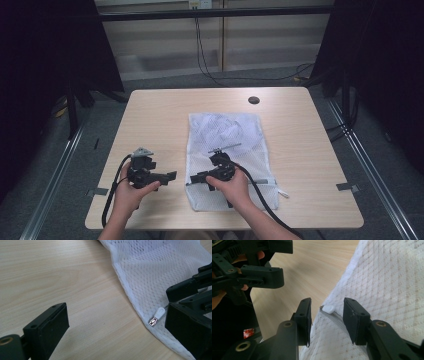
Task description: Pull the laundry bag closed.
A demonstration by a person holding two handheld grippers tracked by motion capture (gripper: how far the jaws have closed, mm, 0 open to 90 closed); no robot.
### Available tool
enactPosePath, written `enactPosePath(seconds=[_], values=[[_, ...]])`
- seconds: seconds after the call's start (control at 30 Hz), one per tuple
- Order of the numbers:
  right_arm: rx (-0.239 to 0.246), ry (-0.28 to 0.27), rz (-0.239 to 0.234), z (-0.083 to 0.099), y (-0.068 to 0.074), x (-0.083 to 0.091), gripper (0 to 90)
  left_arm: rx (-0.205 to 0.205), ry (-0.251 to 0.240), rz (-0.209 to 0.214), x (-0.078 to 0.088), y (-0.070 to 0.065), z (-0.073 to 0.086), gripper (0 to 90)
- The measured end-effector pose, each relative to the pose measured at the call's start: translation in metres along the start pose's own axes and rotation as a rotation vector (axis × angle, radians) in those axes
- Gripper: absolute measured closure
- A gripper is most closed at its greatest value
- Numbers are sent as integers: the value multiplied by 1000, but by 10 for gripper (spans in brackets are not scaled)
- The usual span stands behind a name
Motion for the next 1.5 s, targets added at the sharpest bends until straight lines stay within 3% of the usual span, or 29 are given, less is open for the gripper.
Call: enactPosePath(seconds=[0.4, 0.63, 0.97, 1.0, 1.03, 1.17, 1.27, 1.3, 1.5], values=[[-17, 9, 11, 1, -2, -12, 626, -5, 7, 1, 1, 3, 0, 48], [-52, 9, -2, 1, -2, -19, 698, -6, 6, -4, 3, 3, 0, 48], [-55, 38, 0, 3, -1, -28, 788, 9, 4, -7, 3, 4, 0, 49], [-61, 39, 12, 3, -1, -28, 827, -16, 15, -8, 4, 6, 1, 51], [-58, 37, 13, 3, -2, -28, 843, -16, 15, -8, 4, 6, 1, 51], [-74, 31, 6, 2, 0, -25, 868, 5, 8, 2, 3, 3, 1, 51], [-86, 25, -8, 1, 2, -22, 869, -21, 29, 19, 3, 1, 4, 51], [-83, 19, -7, 0, 2, -21, 869, 2, 21, 24, 2, -2, 3, 51], [-94, -9, -23, -4, 5, -14, 870, -16, 30, 68, 1, -7, 5, 51]])
Point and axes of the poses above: each handheld gripper's, and its own axes: x roughly backward along the jaws, z roughly out of its underside, y roughly to its left, the point moved 5 cm from there along -x, roughly forward along the jaws, and after that the axes turned 13 degrees about -z, right-handed, at the moved point
